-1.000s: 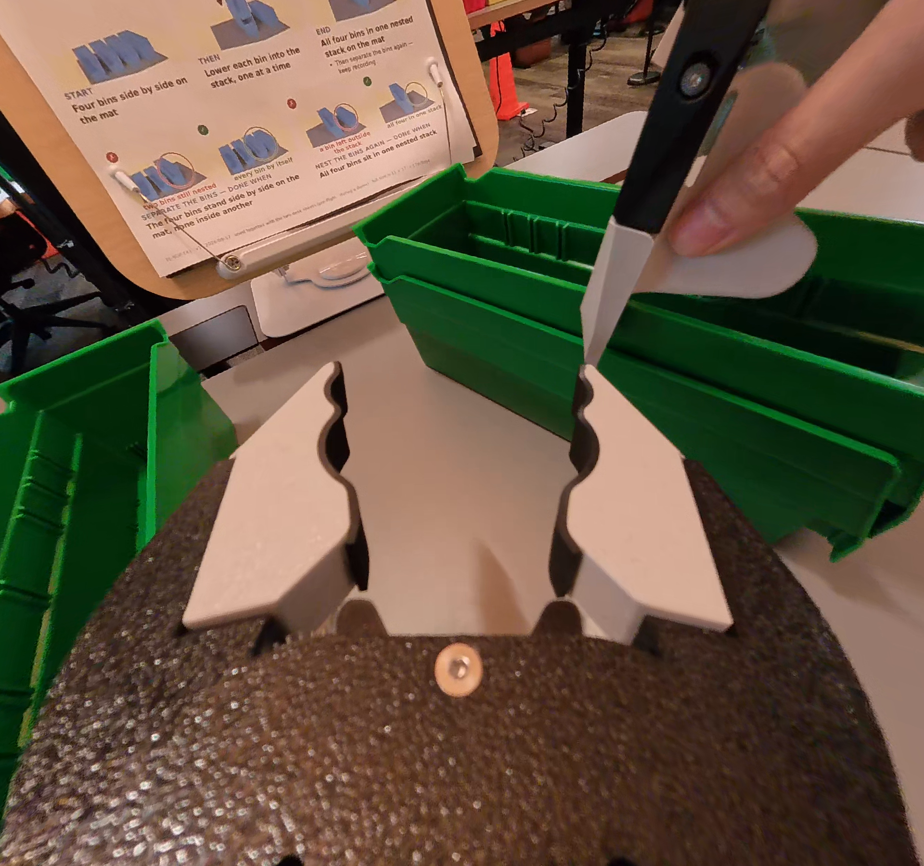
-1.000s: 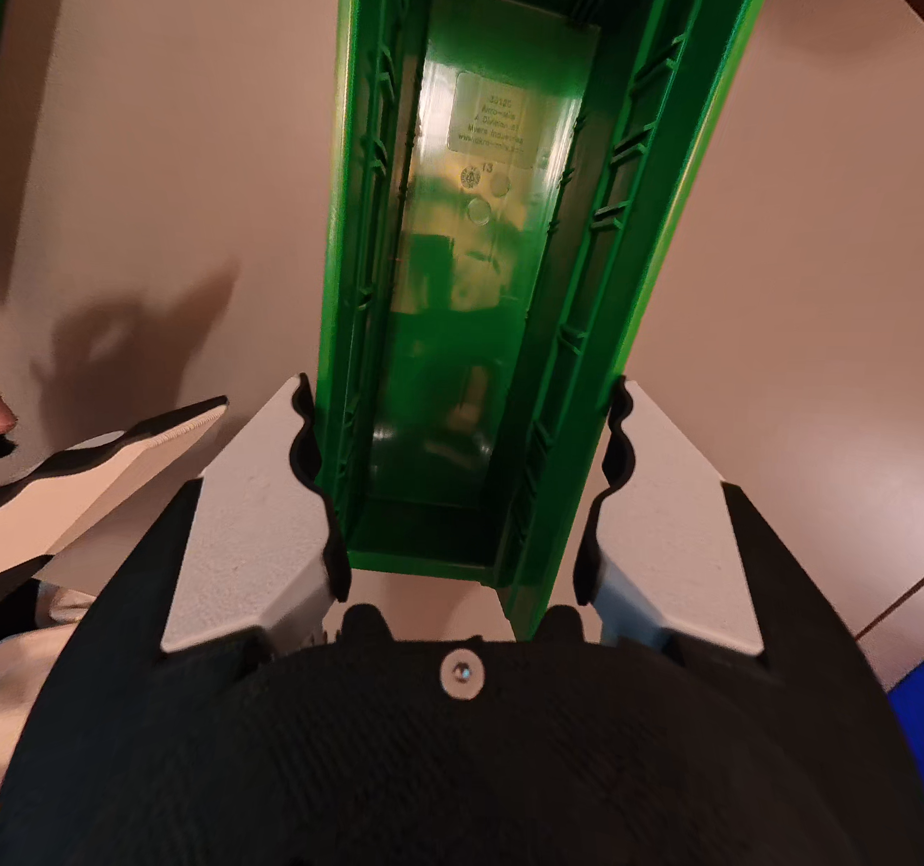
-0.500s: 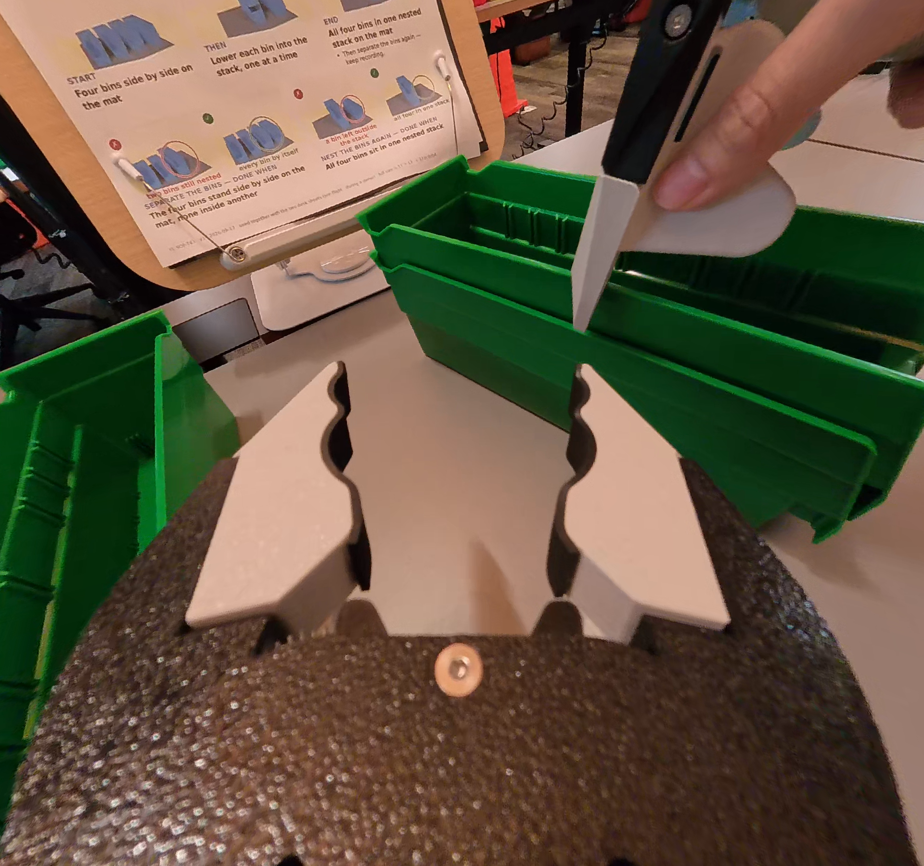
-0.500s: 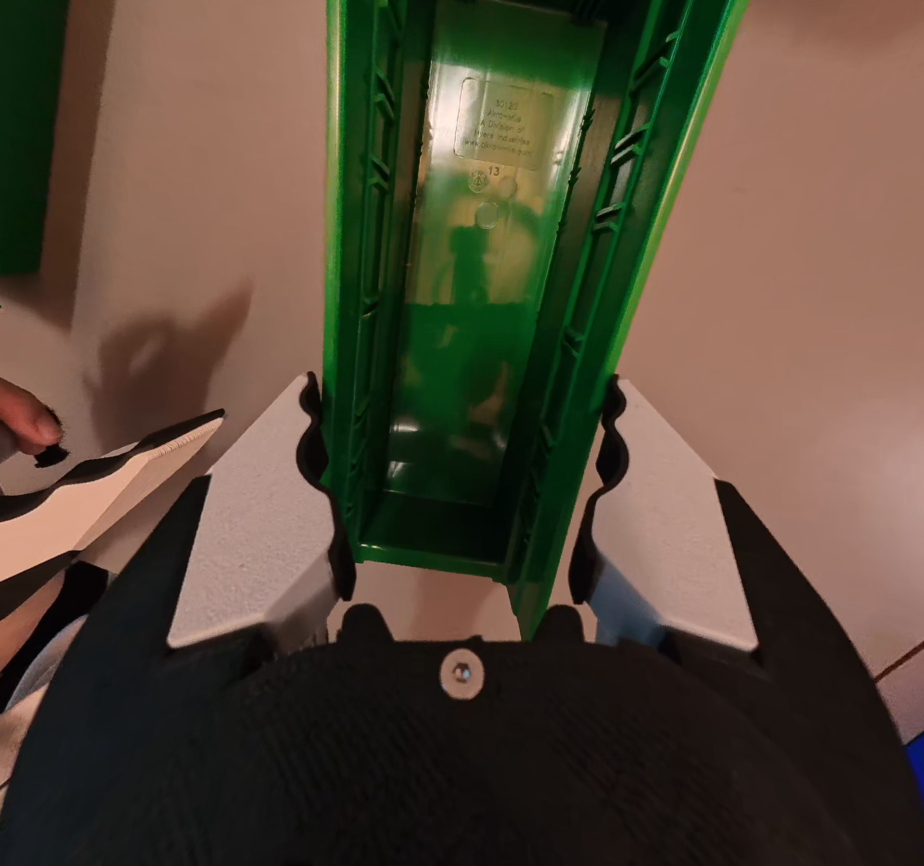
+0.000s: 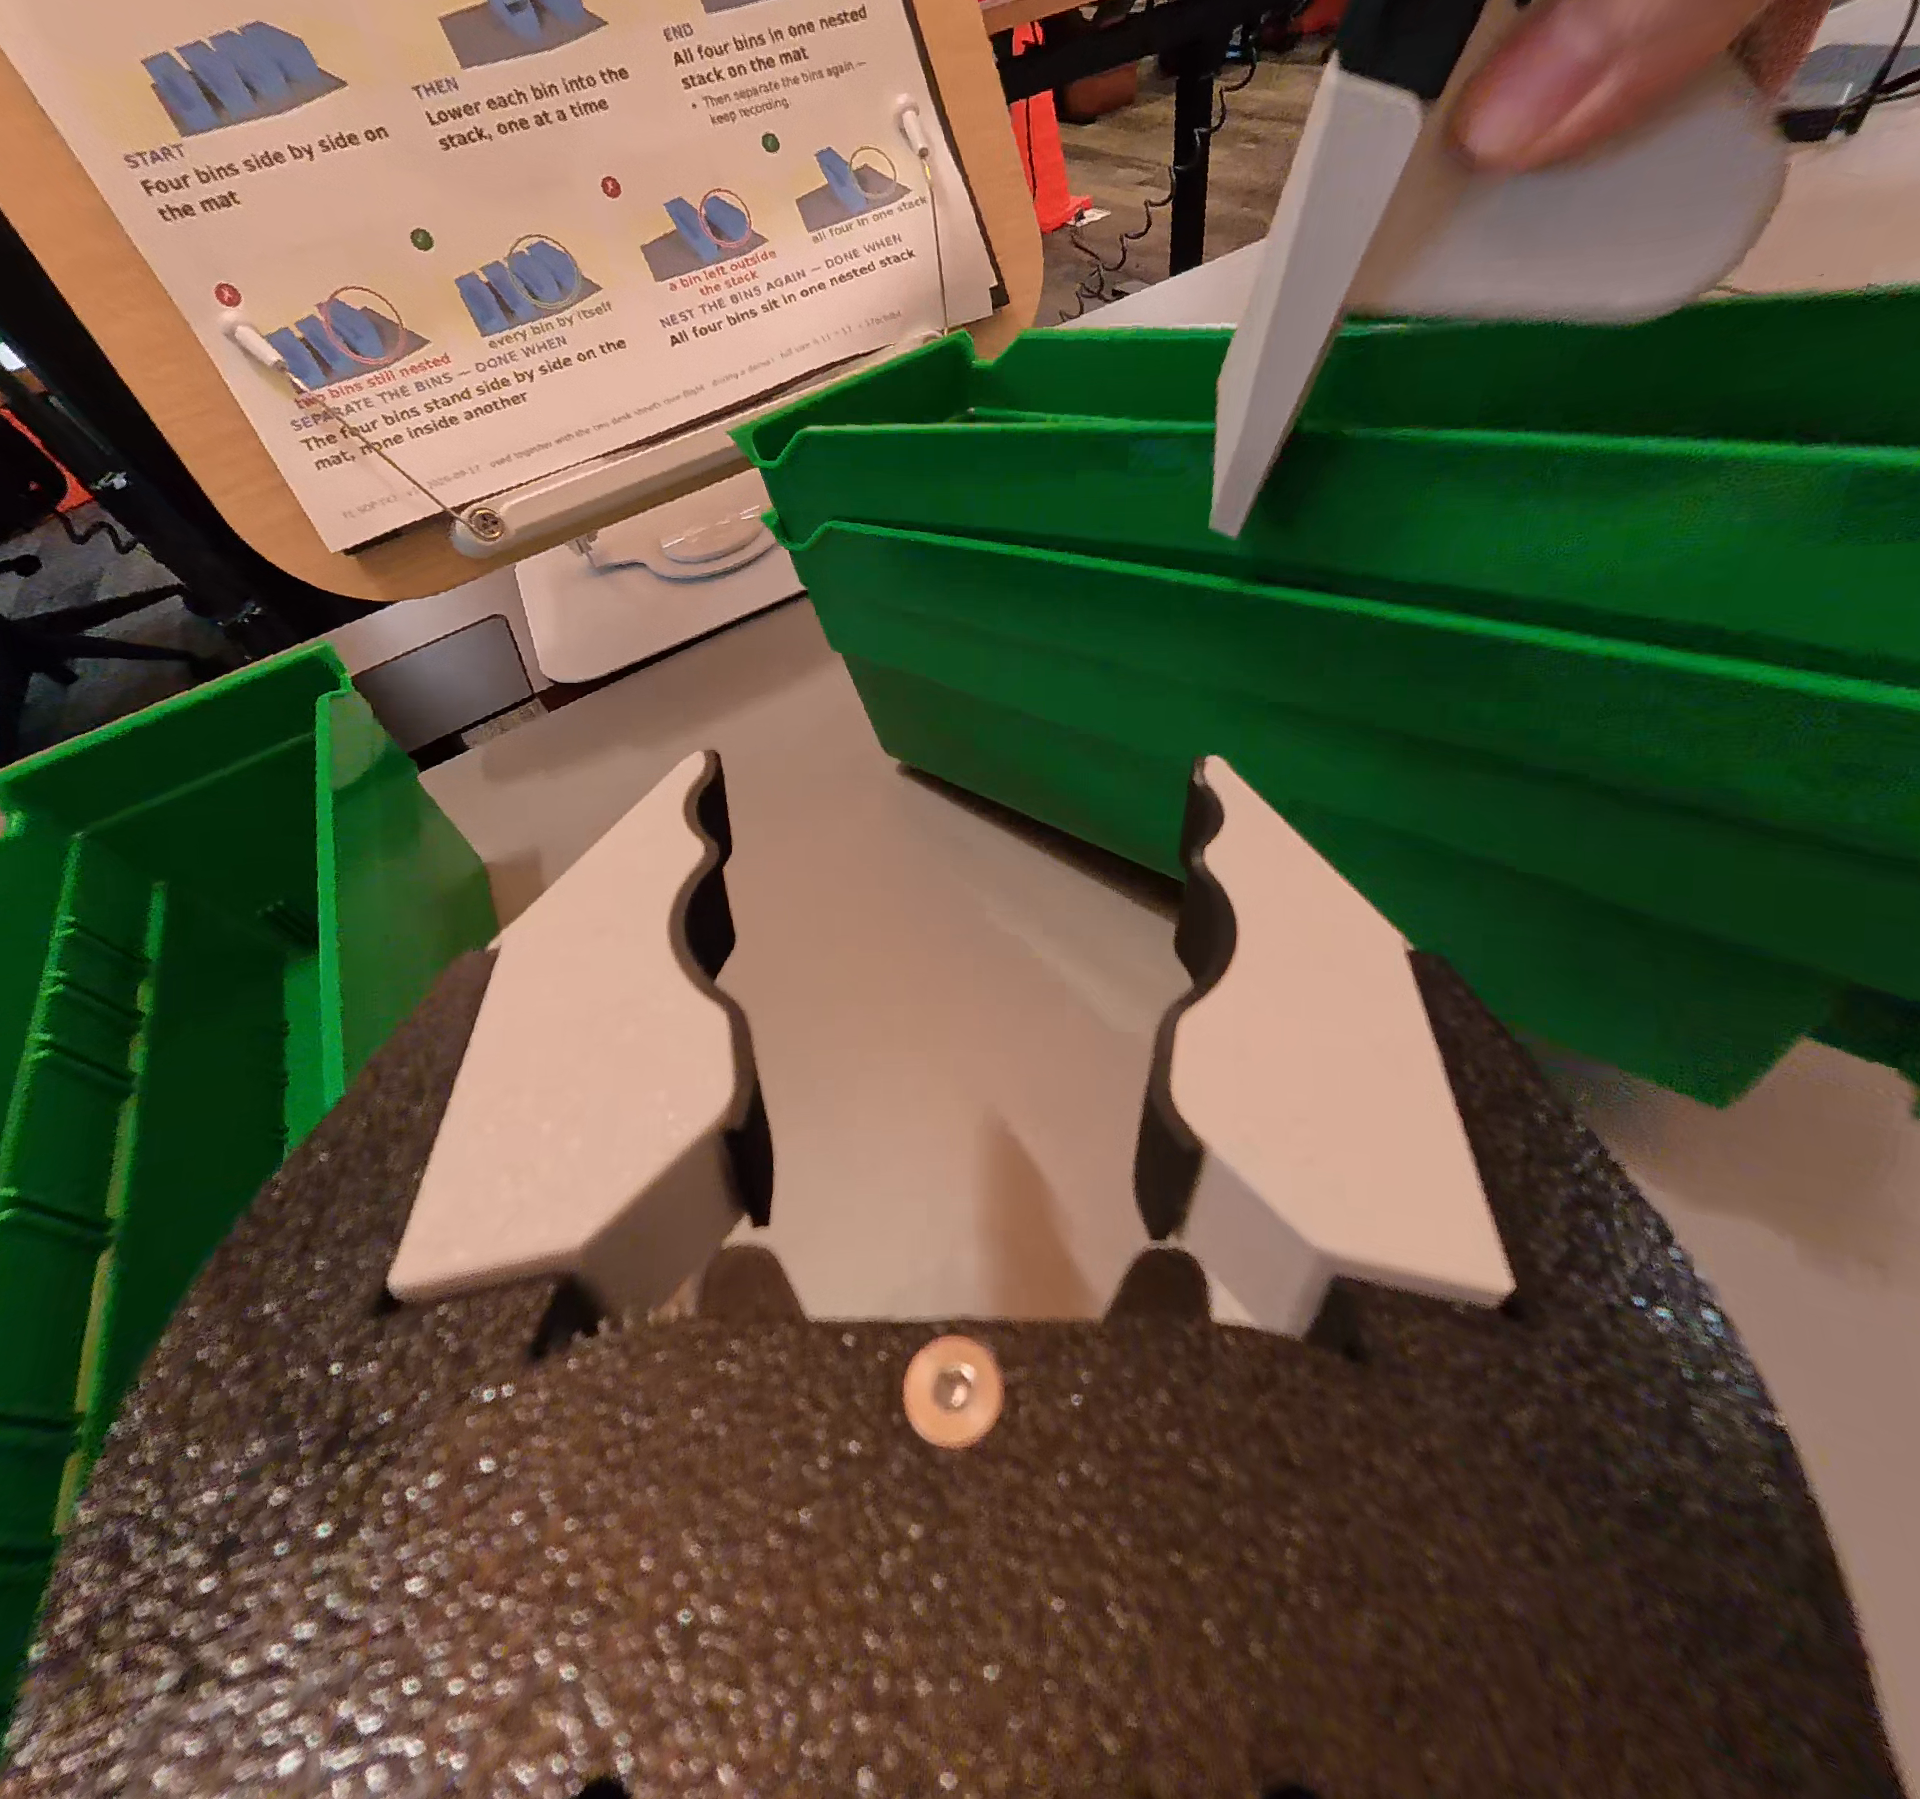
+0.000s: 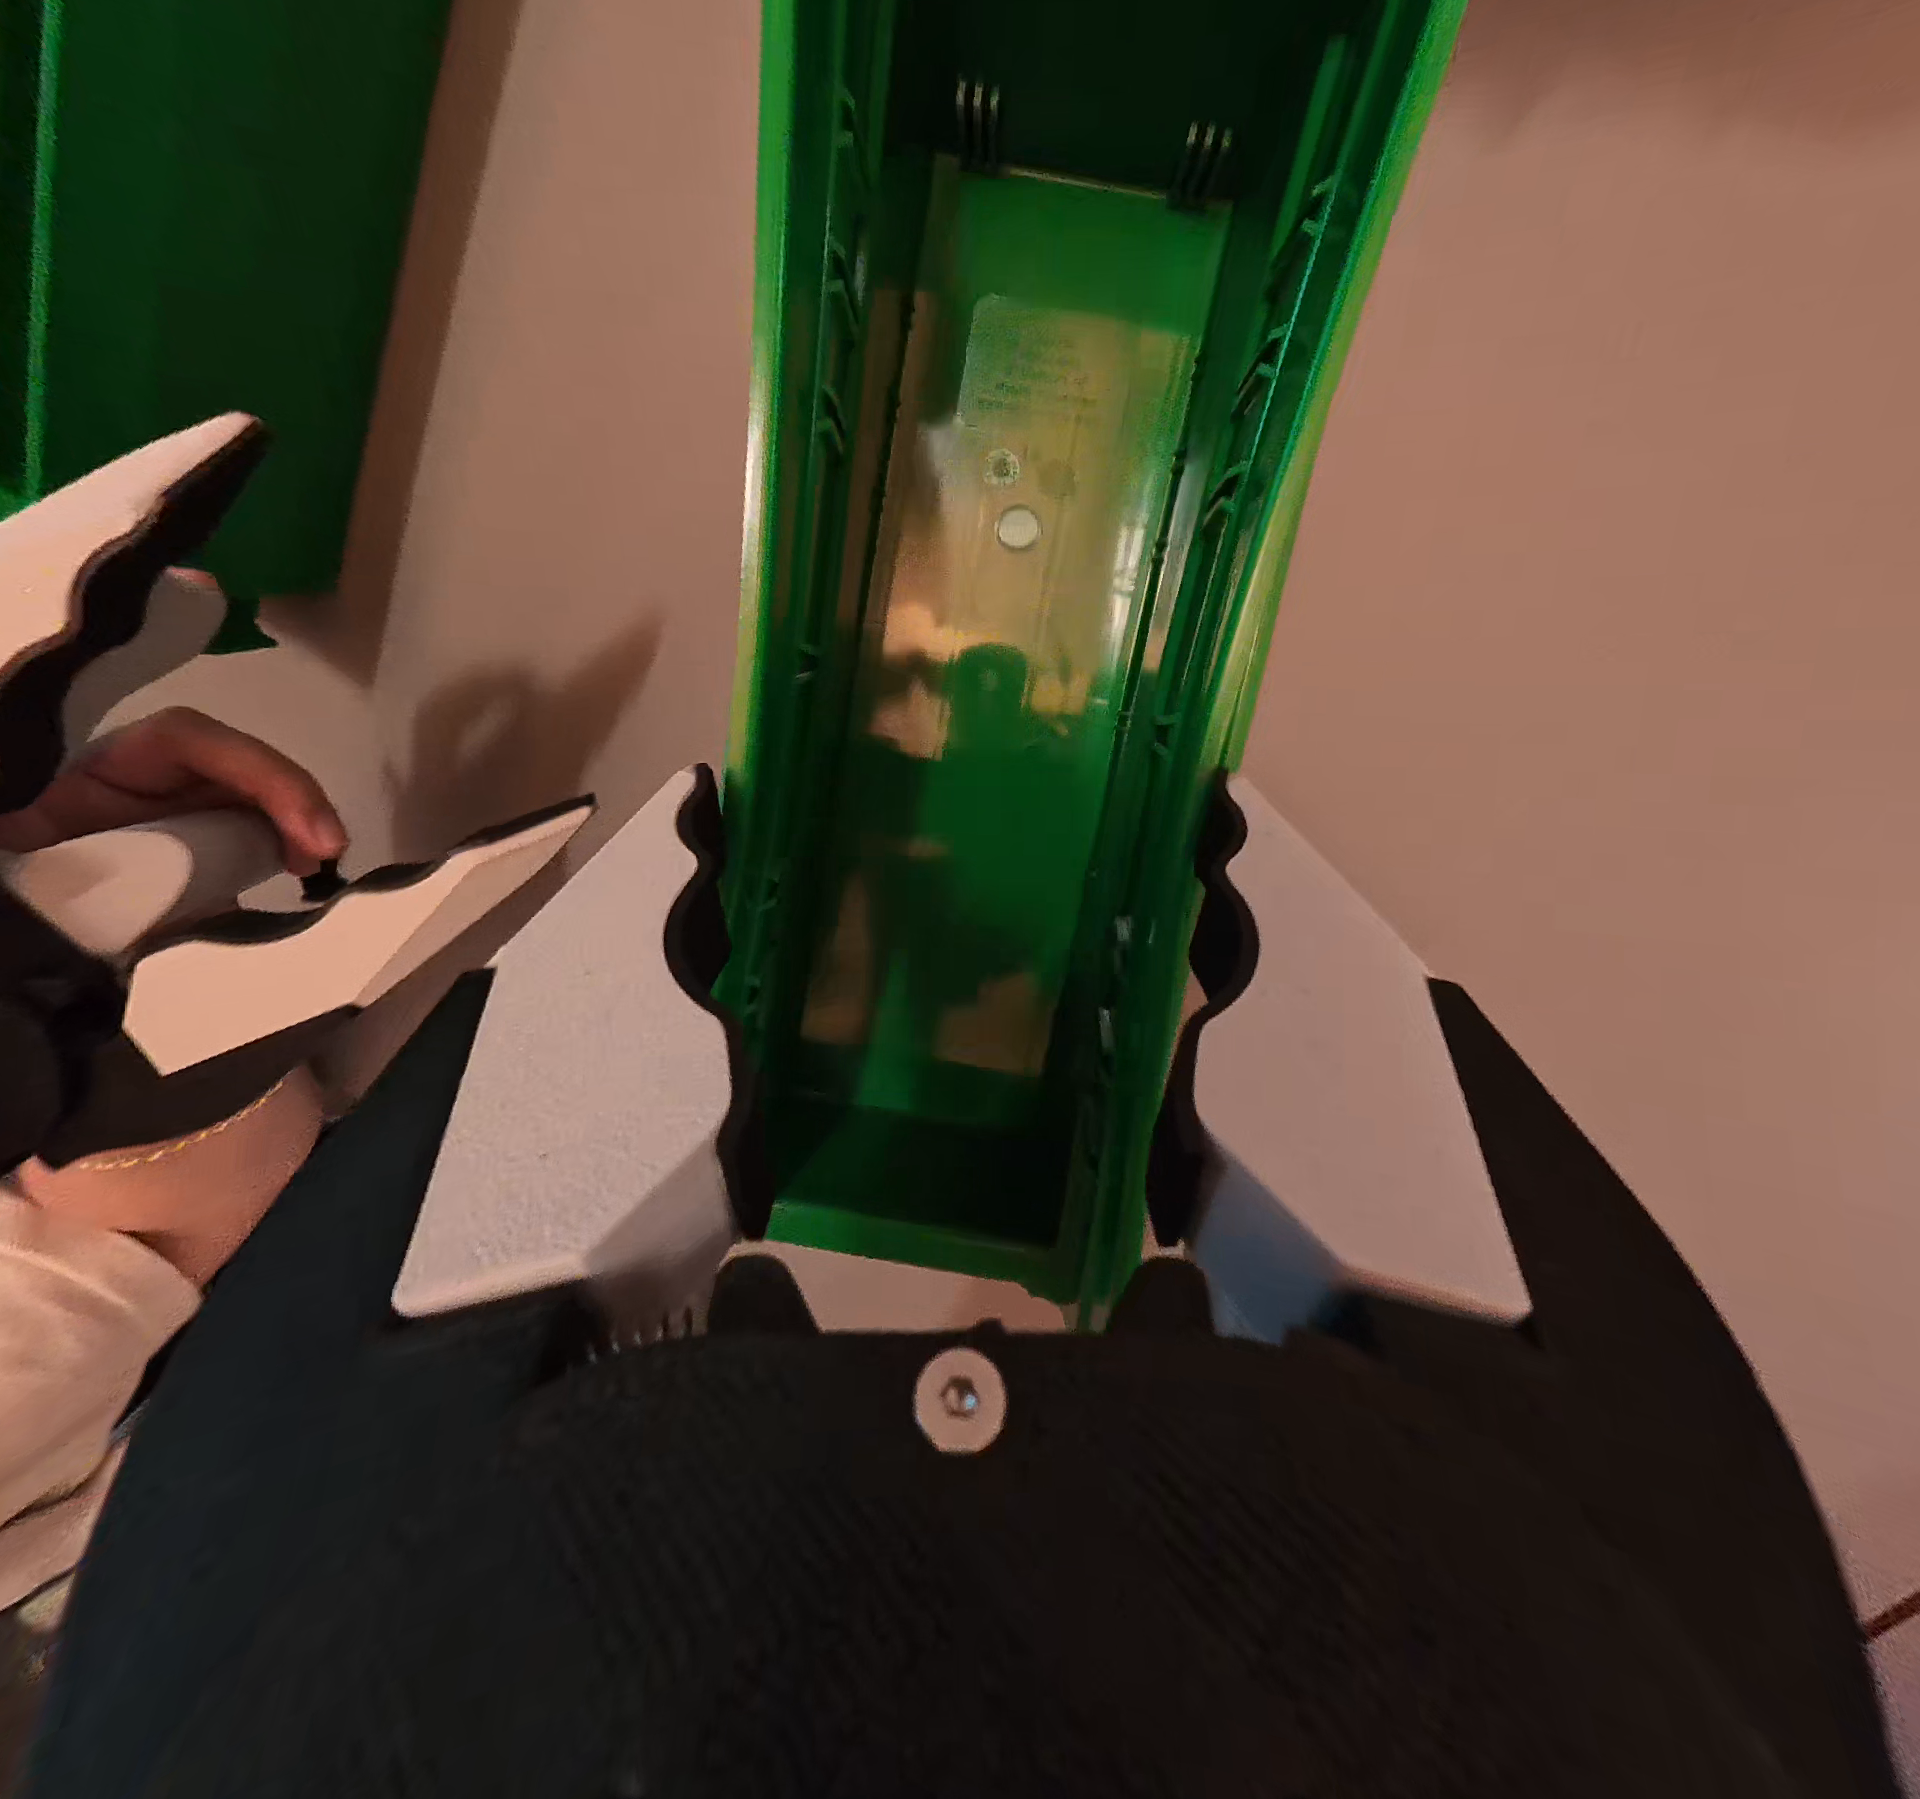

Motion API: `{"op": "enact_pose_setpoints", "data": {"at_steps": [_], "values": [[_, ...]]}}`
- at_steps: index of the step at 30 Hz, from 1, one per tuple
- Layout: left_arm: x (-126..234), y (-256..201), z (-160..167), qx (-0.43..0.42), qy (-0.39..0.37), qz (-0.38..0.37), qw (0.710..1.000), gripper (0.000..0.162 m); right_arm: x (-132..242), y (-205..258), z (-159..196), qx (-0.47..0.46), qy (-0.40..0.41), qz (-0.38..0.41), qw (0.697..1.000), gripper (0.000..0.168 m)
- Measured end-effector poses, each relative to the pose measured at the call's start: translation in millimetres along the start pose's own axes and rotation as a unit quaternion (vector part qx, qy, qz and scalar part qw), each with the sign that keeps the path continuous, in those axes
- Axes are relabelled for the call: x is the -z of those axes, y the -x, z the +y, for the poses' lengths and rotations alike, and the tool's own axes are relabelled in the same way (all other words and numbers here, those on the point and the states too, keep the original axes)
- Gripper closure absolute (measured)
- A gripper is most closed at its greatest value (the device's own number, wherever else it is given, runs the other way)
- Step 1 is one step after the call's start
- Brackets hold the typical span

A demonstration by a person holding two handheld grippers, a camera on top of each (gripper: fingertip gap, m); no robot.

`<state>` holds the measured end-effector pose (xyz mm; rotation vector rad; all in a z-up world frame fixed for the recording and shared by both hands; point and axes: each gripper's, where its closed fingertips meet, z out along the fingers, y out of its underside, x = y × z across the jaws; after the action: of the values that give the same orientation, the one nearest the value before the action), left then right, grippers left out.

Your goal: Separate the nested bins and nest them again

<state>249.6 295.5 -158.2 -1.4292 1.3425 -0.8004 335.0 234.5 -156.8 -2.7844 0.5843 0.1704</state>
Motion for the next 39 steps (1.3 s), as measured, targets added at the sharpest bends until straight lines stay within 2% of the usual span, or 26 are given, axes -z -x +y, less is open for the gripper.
{"op": "enact_pose_setpoints", "data": {"at_steps": [7, 14, 21, 33, 39], "values": [[0, 0, 0, -0.005, 0.002, -0.002, 1.000, 0.077, 8, 3, -2, 0.006, -0.012, 0.005, 1.000, 0.078], [-1, 1, 3, -0.001, 0.007, -0.002, 1.000, 0.077, -1, 6, 4, 0.008, 0.007, 0.013, 1.000, 0.078], [0, 1, 1, -0.003, 0.003, -0.004, 1.000, 0.077, -16, 2, 16, 0.006, 0.034, 0.021, 0.999, 0.069], [-4, -4, 5, 0.000, 0.012, 0.001, 1.000, 0.077, -21, 1, 14, 0.028, 0.033, 0.049, 0.998, 0.060], [-4, -3, 5, 0.001, 0.011, 0.001, 1.000, 0.077, -21, 0, 13, 0.041, 0.035, 0.057, 0.997, 0.067]]}}
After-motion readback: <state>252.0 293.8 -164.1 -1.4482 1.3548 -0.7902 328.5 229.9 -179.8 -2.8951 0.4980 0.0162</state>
